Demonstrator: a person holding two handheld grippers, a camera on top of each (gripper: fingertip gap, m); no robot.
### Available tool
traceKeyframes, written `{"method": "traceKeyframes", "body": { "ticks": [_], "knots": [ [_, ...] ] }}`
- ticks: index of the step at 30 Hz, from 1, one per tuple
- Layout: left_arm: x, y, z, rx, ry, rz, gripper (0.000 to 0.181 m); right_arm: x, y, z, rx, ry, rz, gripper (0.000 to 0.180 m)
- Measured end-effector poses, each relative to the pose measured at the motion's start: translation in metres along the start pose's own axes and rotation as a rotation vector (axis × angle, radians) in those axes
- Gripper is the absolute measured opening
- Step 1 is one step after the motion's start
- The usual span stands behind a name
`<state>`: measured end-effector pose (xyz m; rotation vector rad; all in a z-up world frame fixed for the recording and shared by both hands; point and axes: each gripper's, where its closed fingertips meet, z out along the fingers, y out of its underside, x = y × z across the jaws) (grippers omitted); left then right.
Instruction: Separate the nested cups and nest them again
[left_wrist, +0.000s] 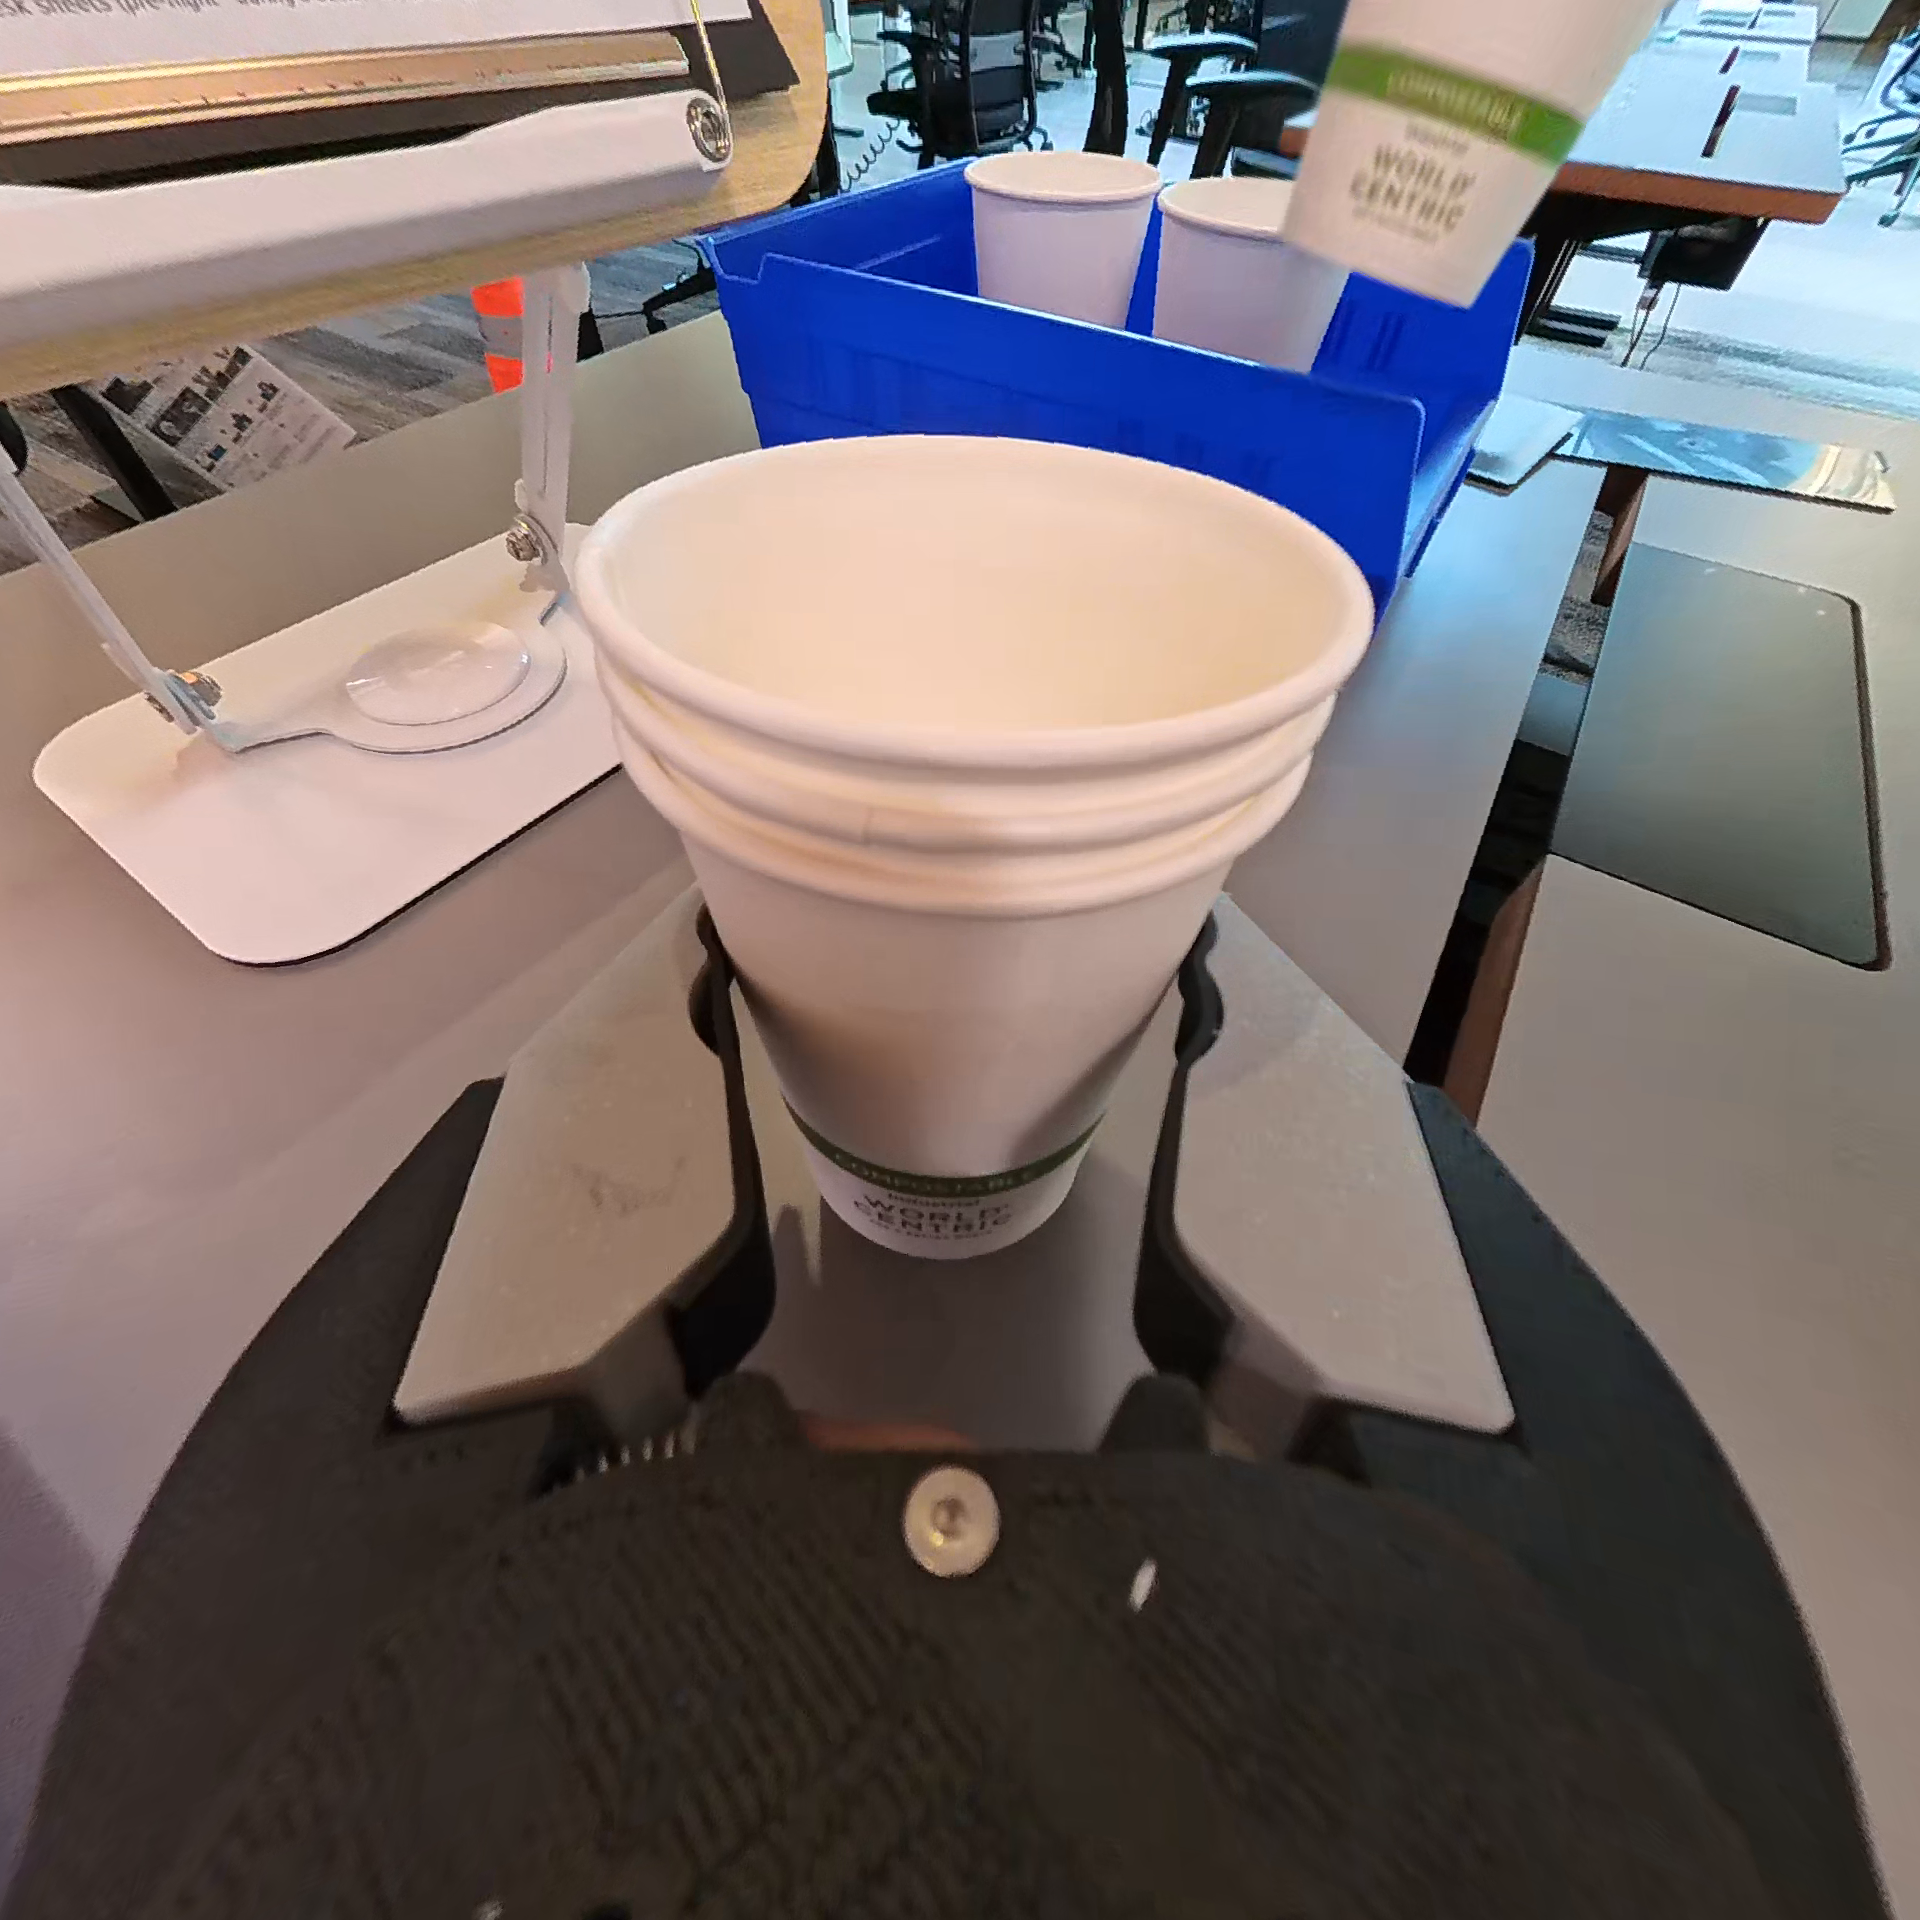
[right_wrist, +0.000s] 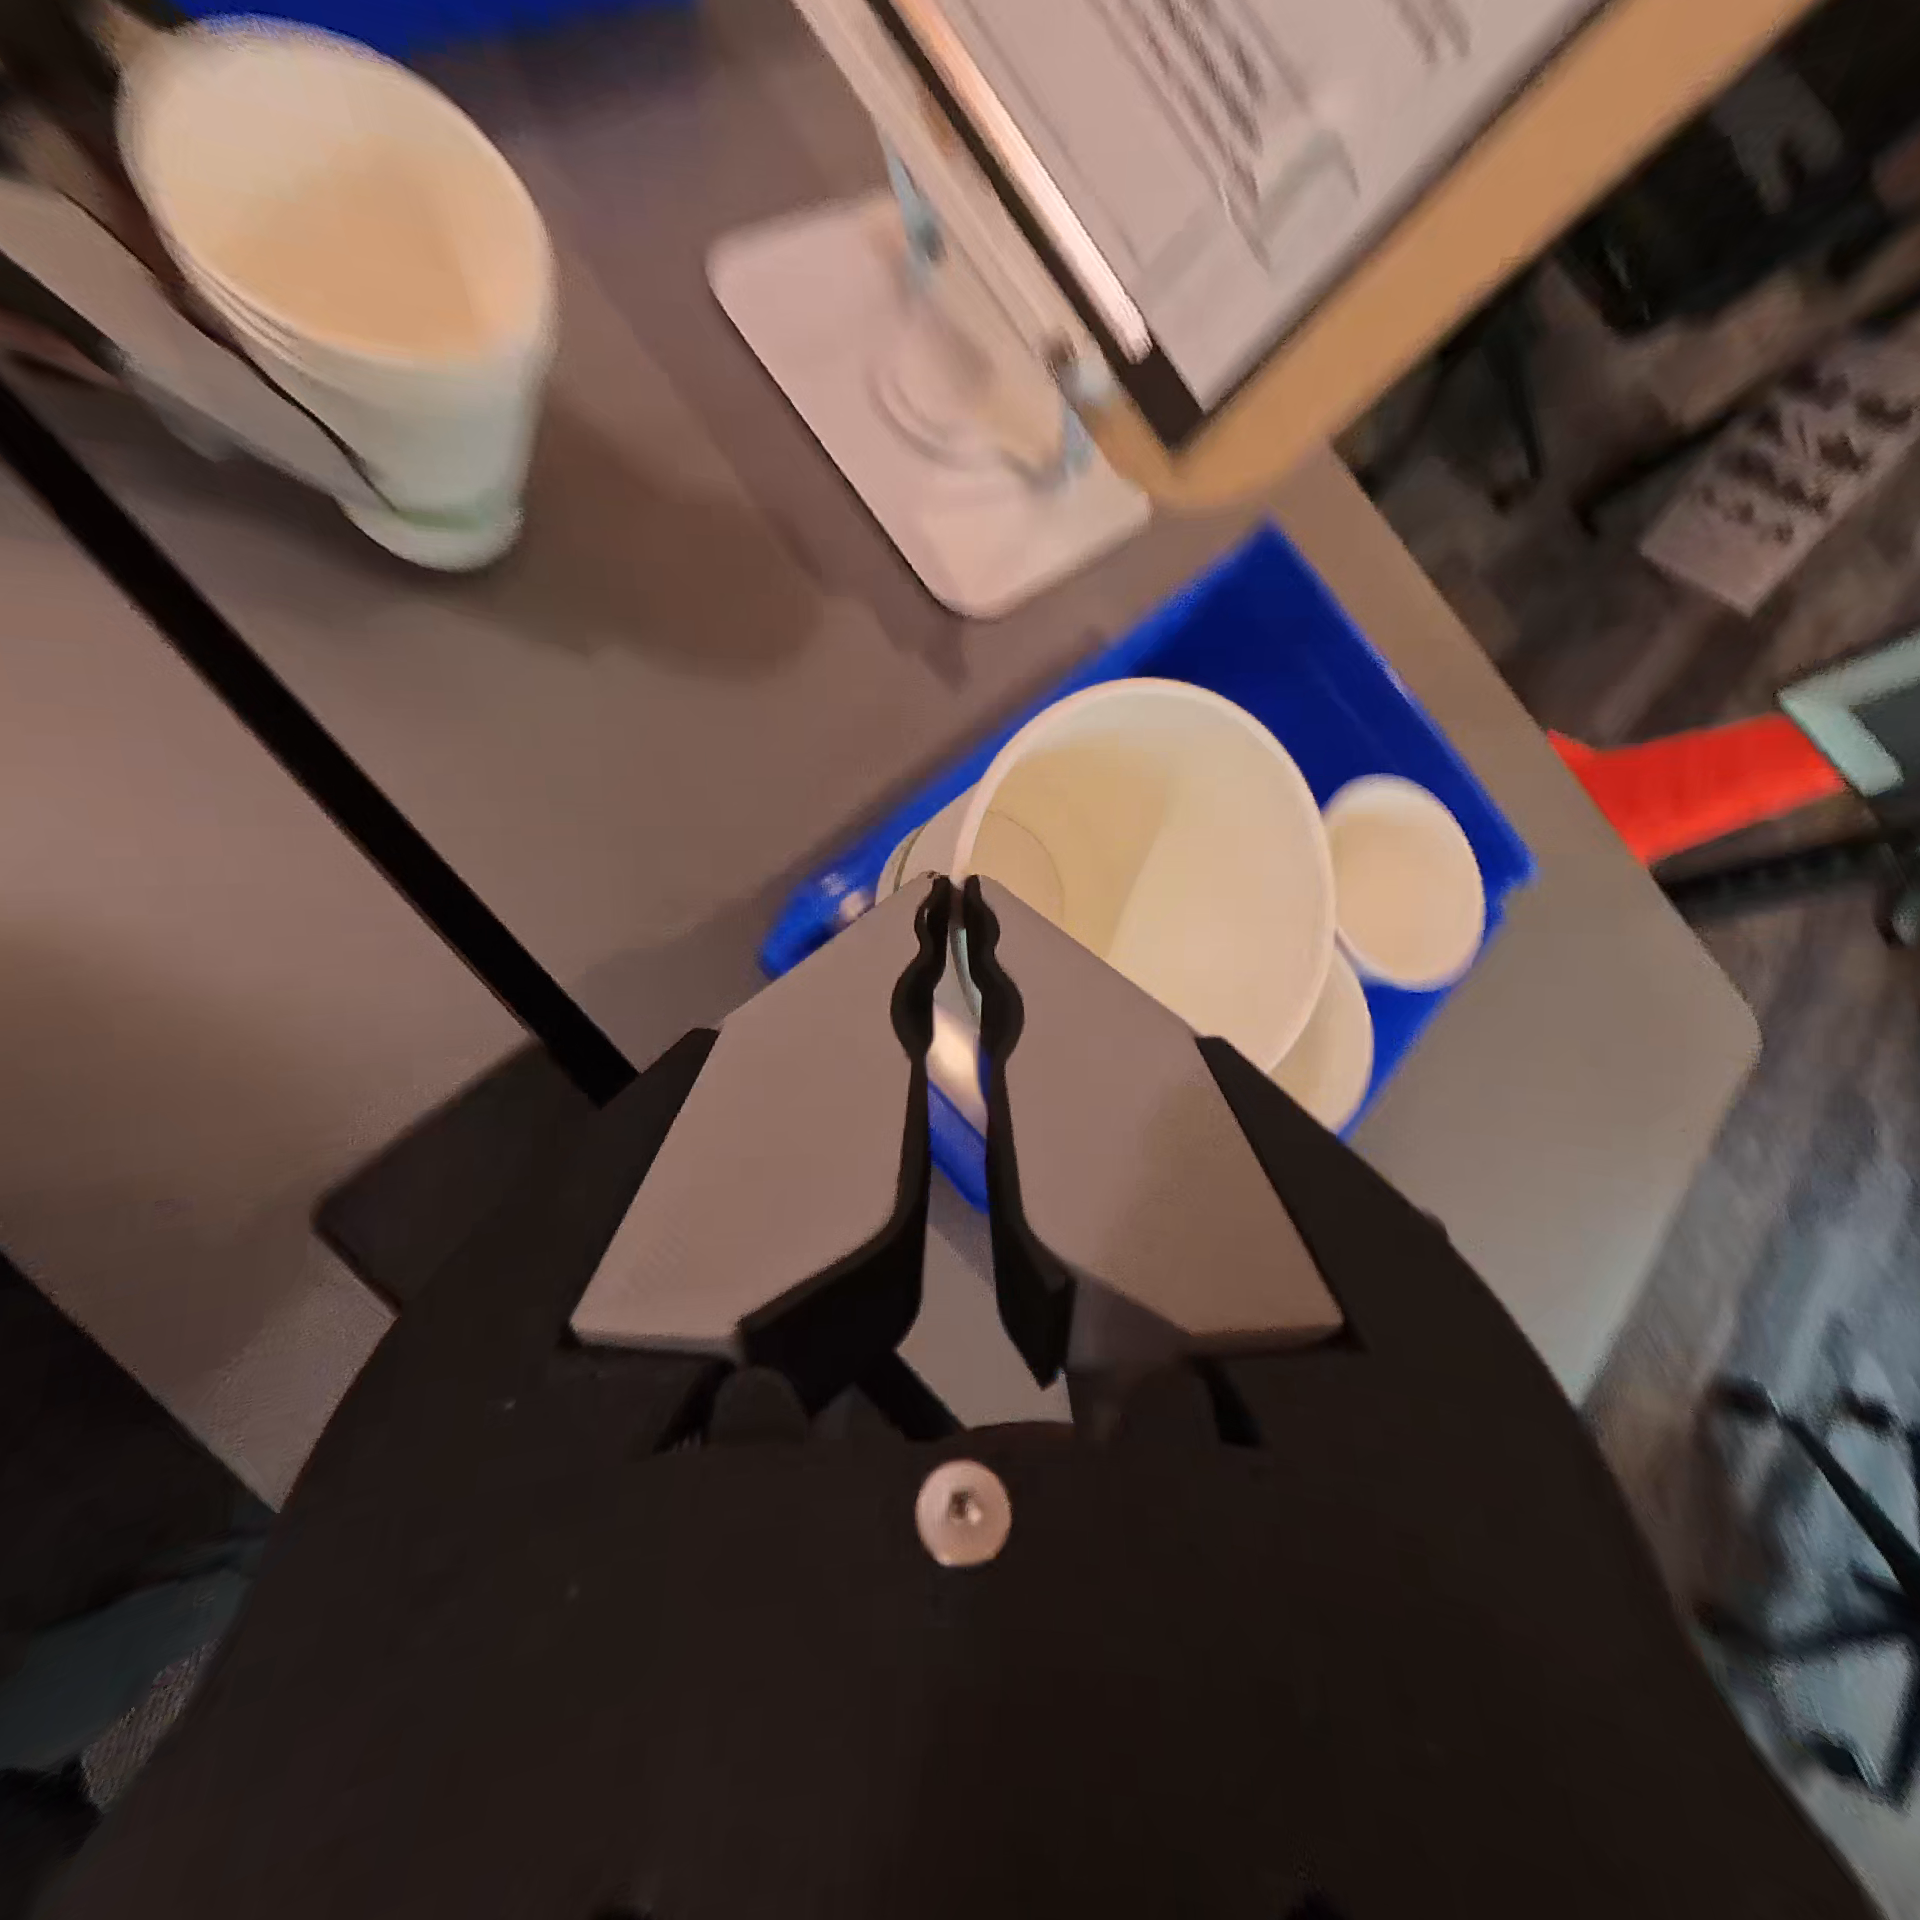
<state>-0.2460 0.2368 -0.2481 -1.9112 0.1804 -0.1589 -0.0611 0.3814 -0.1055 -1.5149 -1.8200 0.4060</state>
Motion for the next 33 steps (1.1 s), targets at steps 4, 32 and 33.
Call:
{"method": "traceKeyframes", "body": {
  "ticks": [4, 32, 33],
  "knots": [
    [0.0, 0.001, 0.0, -0.003, -0.001, 0.001, 0.086, 0.025, 0.051, 0.01, -0.121, 0.068, 0.048, 0.0],
    [0.0, 0.002, 0.0, -0.006, 0.005, -0.004, 0.086, 0.036, 0.116, 0.059, -0.368, 0.049, 0.055, 0.001],
    [0.0, 0.001, 0.0, -0.006, 0.004, -0.004, 0.086, 0.036, 0.116, 0.059, -0.372, 0.053, 0.042, 0.002]
  ]
}}
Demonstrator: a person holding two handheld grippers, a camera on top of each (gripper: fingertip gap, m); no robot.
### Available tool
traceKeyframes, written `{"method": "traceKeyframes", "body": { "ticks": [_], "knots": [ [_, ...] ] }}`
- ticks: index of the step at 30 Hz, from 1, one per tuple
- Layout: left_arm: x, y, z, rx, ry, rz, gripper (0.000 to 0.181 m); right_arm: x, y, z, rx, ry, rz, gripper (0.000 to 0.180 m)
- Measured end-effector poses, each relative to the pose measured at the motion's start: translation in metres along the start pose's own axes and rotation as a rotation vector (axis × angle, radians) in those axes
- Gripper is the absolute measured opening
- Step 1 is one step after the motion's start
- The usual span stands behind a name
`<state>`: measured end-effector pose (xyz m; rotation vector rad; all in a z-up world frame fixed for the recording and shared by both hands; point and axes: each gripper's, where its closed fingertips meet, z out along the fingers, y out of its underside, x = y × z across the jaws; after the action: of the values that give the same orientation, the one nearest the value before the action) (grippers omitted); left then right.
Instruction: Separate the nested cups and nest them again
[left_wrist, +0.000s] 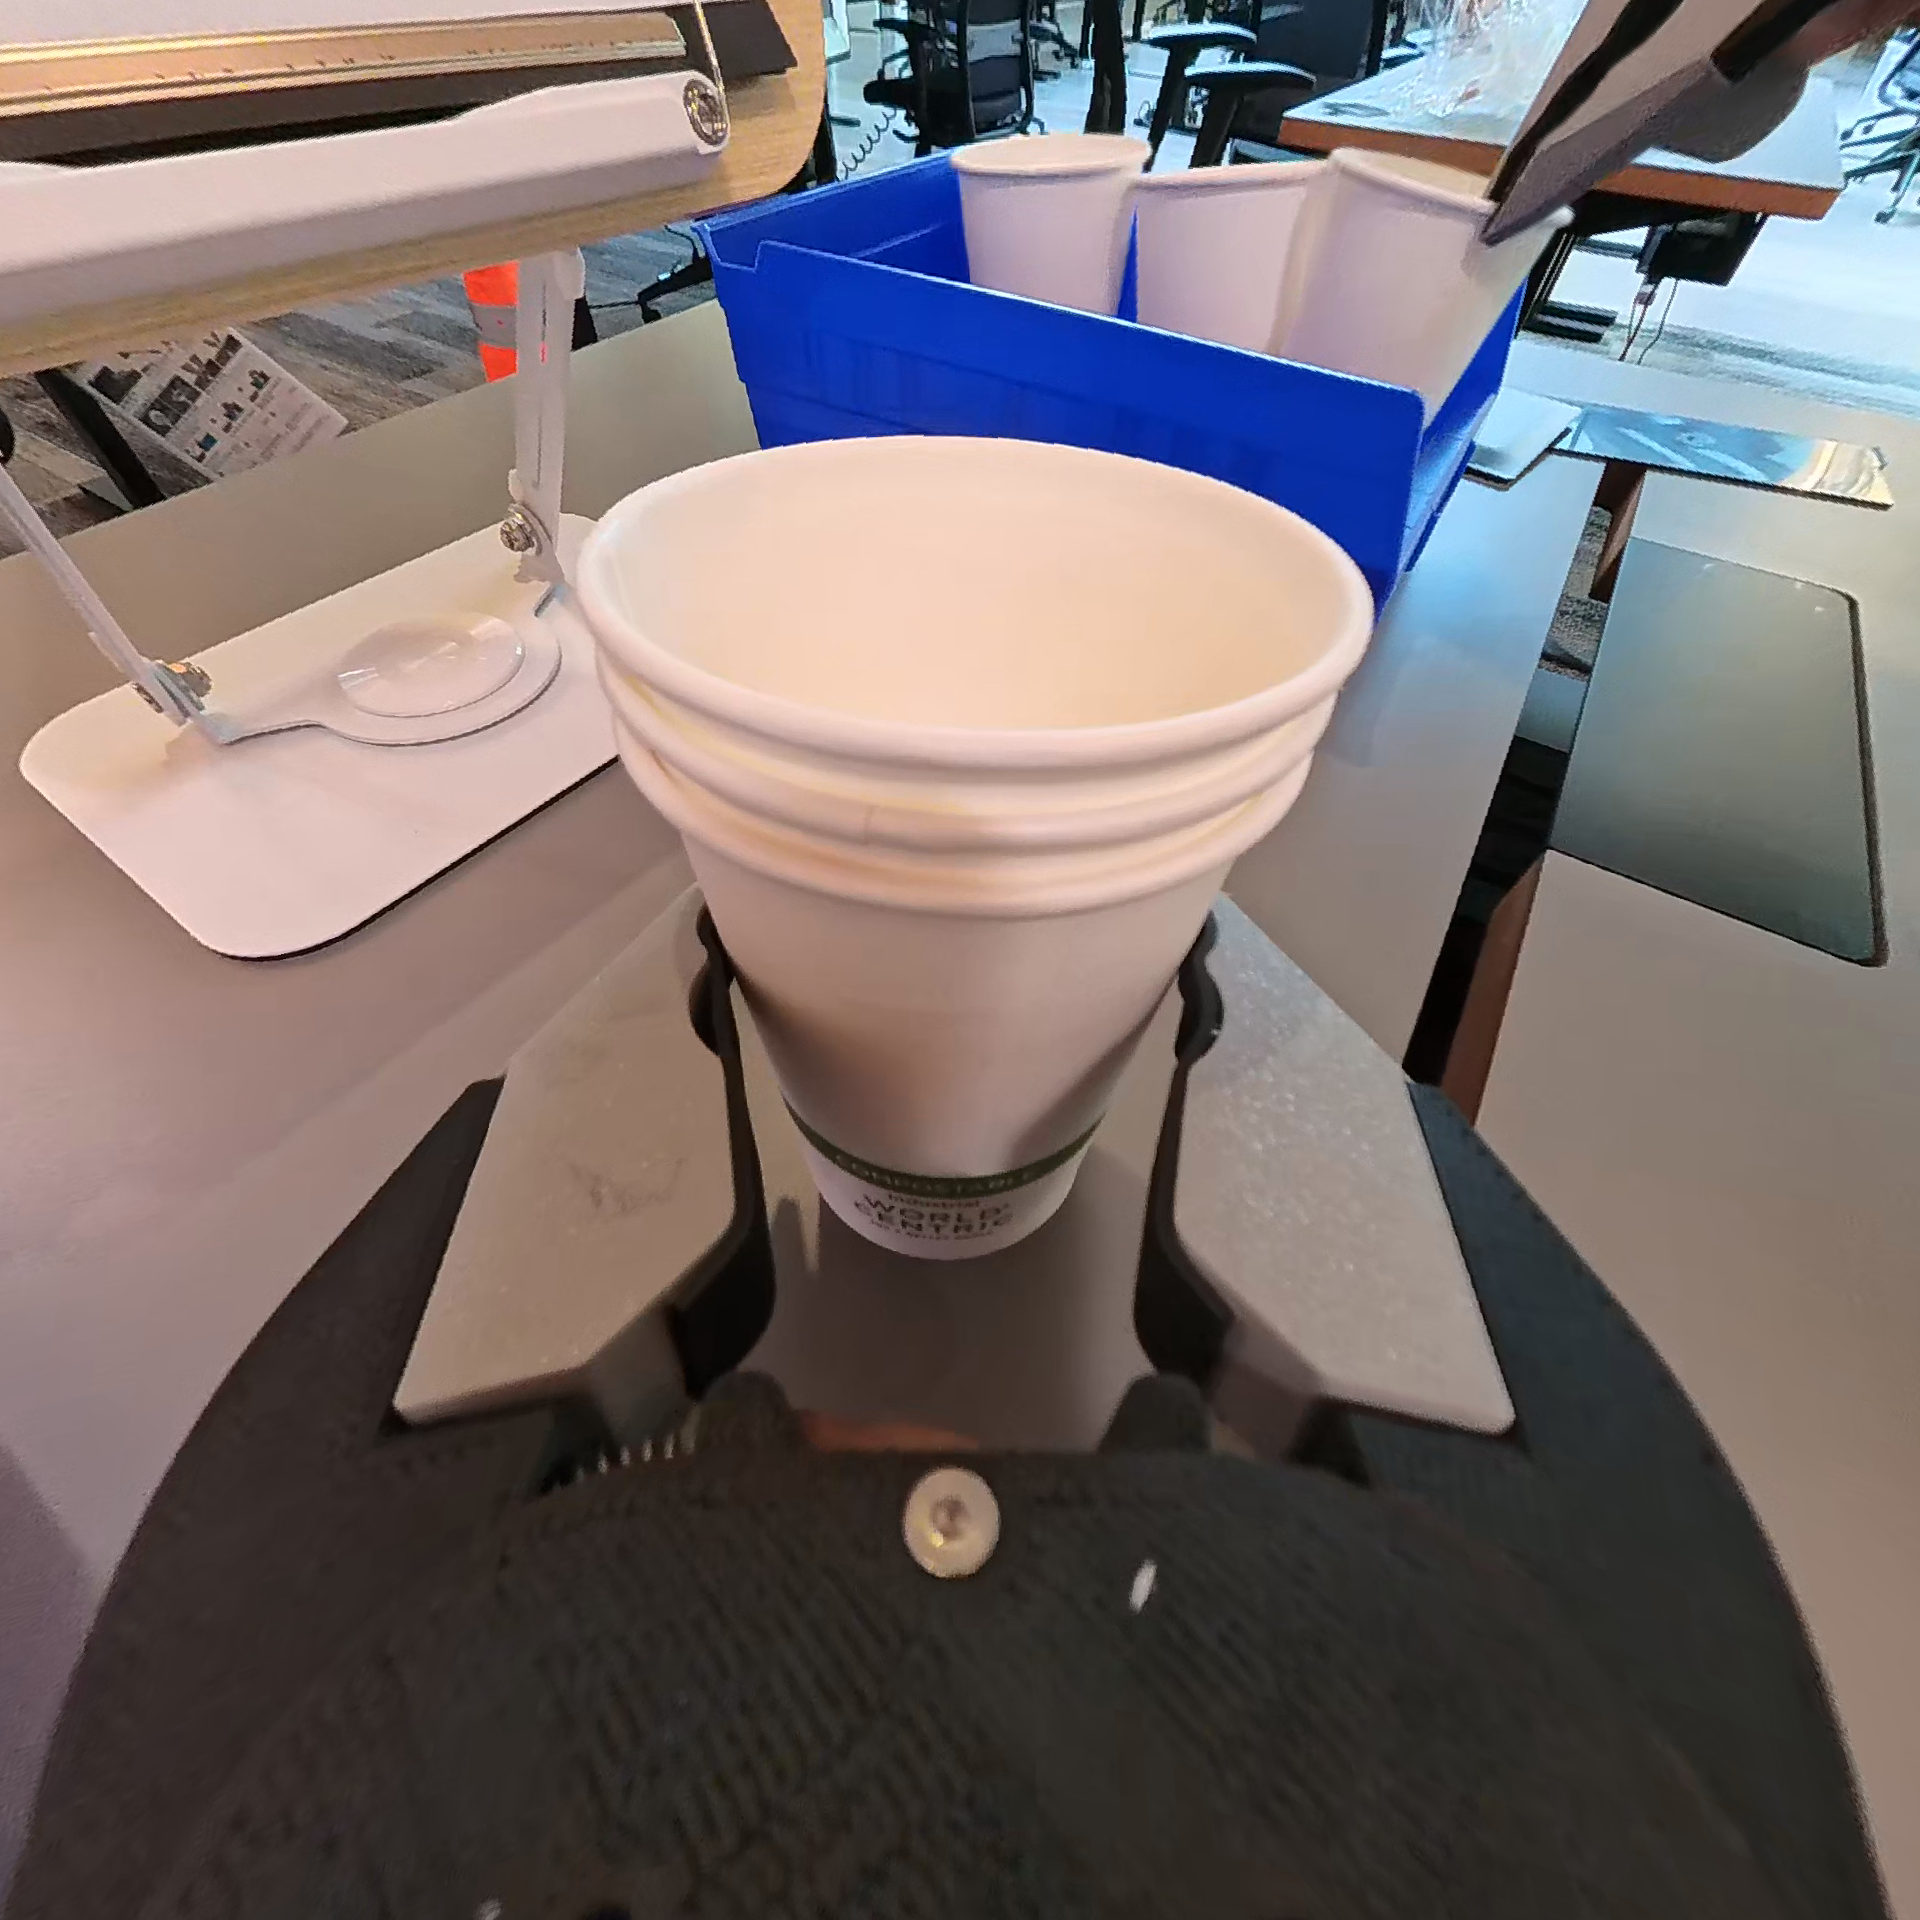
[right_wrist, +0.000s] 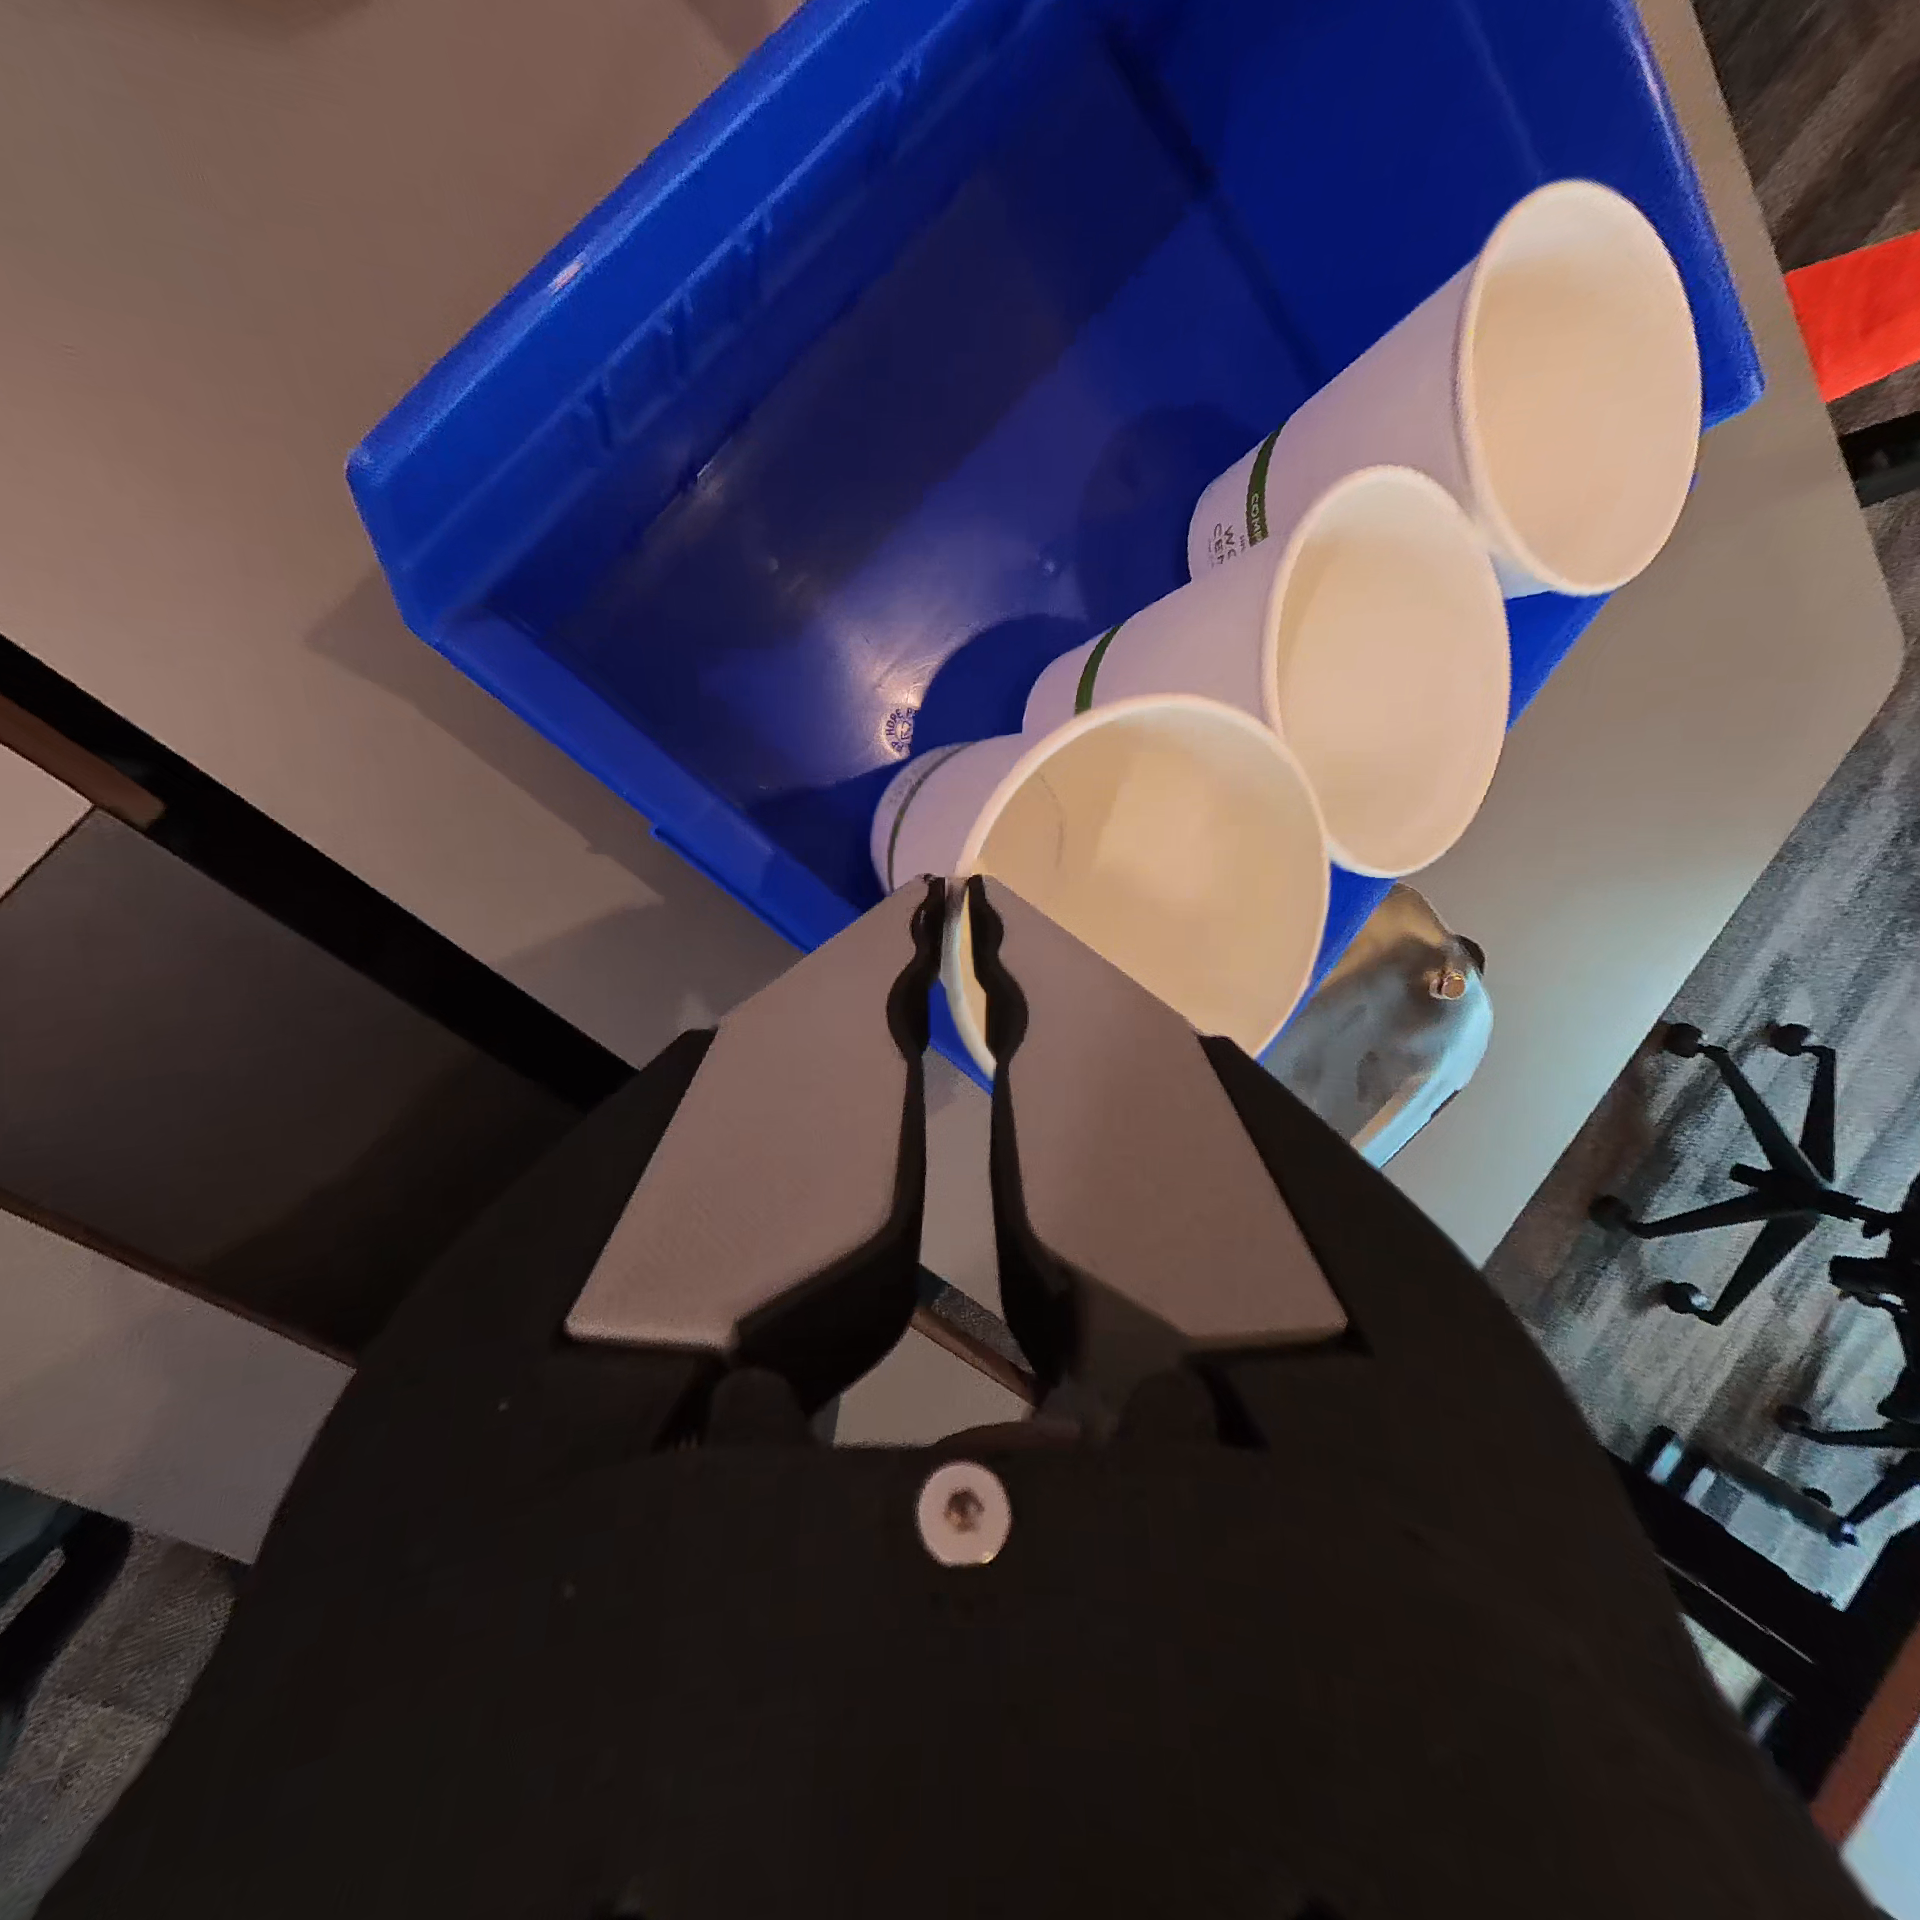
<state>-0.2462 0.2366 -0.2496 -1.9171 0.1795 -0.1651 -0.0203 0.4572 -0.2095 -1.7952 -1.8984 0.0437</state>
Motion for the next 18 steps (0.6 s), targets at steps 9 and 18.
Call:
{"method": "traceKeyframes", "body": {
  "ticks": [9, 18],
  "knots": [
    [0.001, 0.002, 0.001, -0.006, 0.002, 0.001, 0.086, 0.0, -0.016, -0.011, 0.052, -0.009, 0.025, 0.017],
    [-0.002, 0.002, 0.001, -0.008, -0.003, -0.007, 0.086, 0.029, -0.05, -0.005, 0.118, 0.086, 0.091, 0.015]
  ]
}}
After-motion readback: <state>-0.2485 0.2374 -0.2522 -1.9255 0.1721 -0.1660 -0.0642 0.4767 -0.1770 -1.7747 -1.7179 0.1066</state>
